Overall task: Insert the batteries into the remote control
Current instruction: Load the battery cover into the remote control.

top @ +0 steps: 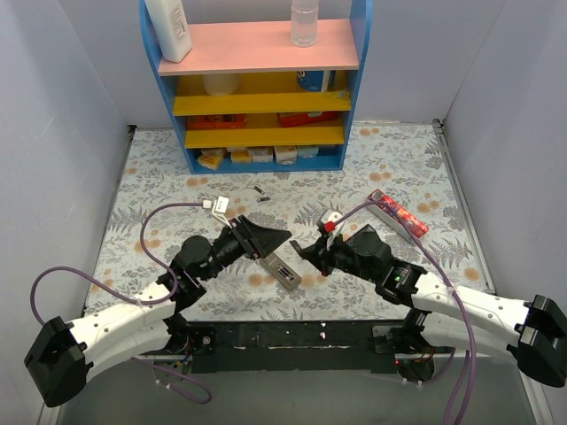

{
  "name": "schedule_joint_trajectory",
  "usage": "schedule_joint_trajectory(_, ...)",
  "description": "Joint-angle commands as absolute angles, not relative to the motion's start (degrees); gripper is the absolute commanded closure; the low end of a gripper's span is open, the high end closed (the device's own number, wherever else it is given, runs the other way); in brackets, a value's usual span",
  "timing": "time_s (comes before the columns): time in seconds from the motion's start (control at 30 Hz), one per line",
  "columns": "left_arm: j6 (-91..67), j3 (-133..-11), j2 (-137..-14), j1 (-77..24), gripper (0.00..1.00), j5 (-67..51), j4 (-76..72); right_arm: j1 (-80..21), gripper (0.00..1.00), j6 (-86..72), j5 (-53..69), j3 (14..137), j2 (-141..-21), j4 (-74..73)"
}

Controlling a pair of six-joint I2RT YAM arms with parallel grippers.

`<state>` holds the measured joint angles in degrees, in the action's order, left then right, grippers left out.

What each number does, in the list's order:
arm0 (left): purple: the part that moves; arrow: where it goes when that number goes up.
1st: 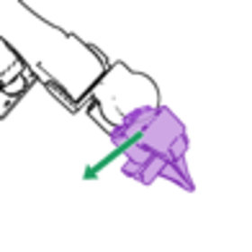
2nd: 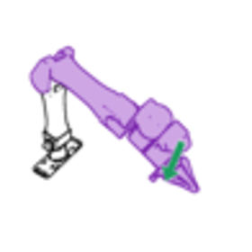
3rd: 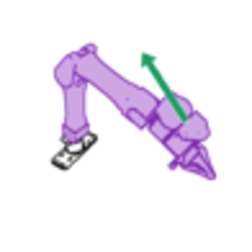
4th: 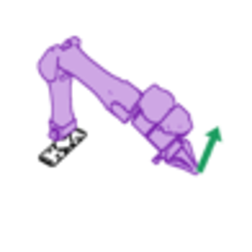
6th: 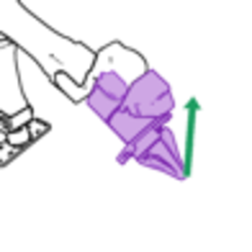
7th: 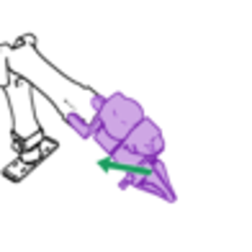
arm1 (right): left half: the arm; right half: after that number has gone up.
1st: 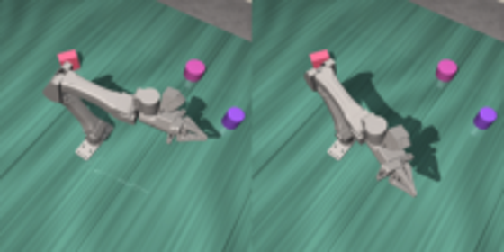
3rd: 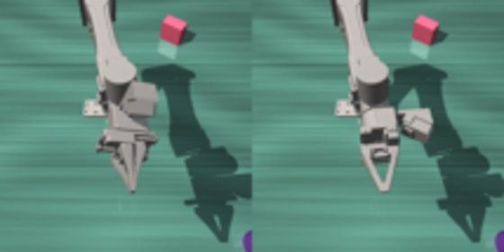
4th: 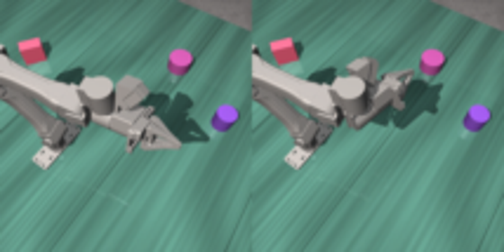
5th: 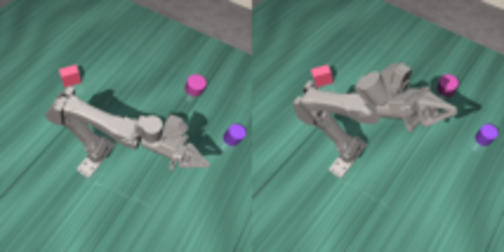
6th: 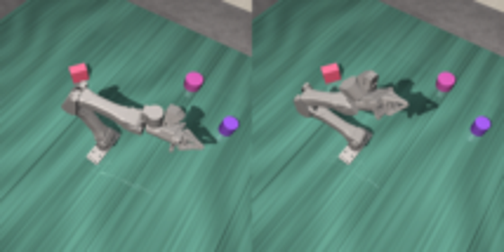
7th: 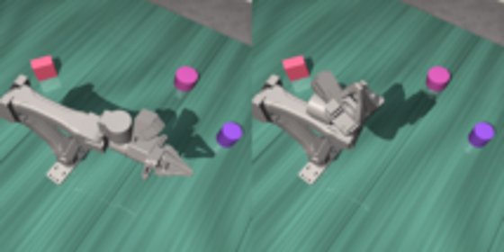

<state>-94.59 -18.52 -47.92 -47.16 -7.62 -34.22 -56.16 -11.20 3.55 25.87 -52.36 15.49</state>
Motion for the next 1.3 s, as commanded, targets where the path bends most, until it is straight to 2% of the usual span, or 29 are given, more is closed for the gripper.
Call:
schedule_joint_trajectory(0.0, -102.20, -23.89, -48.15, -47.55, 0.03, 1.49, -13.55, -60.46, 0.99, 1.83, -12.81, 27.69, -52.91, 17.66)
schedule_joint_trajectory(0.13, -105.81, -27.15, -53.69, -47.64, 0.02, 0.09, -9.50, -66.26, 0.99, 11.75, -27.38, 27.07, -55.89, 21.61)
schedule_joint_trajectory(0.33, -108.54, -29.53, -58.96, -48.25, 0.04, -1.15, -8.88, -72.94, 0.99, 17.31, -36.11, 25.58, -60.02, 27.76)
schedule_joint_trajectory(0.43, -109.07, -29.97, -60.02, -48.25, 0.09, -0.79, -8.61, -75.05, 0.99, 20.21, -39.01, 25.66, -61.60, 29.87)
schedule_joint_trajectory(0.67, -110.48, -31.64, -61.43, -48.34, 0.28, -0.79, -8.61, -78.30, 0.99, 26.88, -43.68, 26.72, -66.97, 34.35)
schedule_joint_trajectory(0.7, -110.74, -31.64, -61.35, -48.34, 0.35, -0.70, -8.53, -78.66, 0.99, 27.68, -44.20, 26.81, -67.67, 34.89)
schedule_joint_trajectory(0.73, -110.92, -31.73, -61.35, -48.34, 0.37, -0.70, -8.44, -78.92, 0.99, 28.99, -45.17, 26.81, -68.72, 35.41)
schedule_joint_trajectory(0.87, -111.62, -31.82, -61.52, -48.34, 0.44, -0.79, -7.74, -80.42, 0.99, 31.29, -46.76, 26.98, -70.57, 37.61)
schedule_joint_trajectory(1.0, -111.97, -31.73, -61.70, -48.34, 0.45, -0.70, -6.77, -81.38, 0.99, 32.96, -47.81, 27.07, -71.80, 38.93)
schedule_joint_trajectory(1.07, -112.15, -31.29, -61.61, -48.34, 0.49, -0.70, -6.77, -81.82, 0.99, 33.92, -48.25, 27.16, -72.51, 39.72)
schedule_joint_trajectory(1.13, -112.24, -31.20, -61.70, -48.34, 0.54, -0.79, -6.77, -82.09, 0.99, 34.45, -48.78, 27.25, -73.21, 40.25)
schedule_joint_trajectory(1.23, -112.24, -31.11, -61.70, -48.34, 0.74, 0.88, -6.77, -82.44, 0.99, 34.63, -49.31, 27.25, -73.74, 40.69)
schedule_joint_trajectory(1.27, -112.06, -31.03, -61.61, -48.34, 0.85, 0.97, -6.77, -82.53, 0.99, 34.45, -49.39, 27.16, -73.74, 40.69)
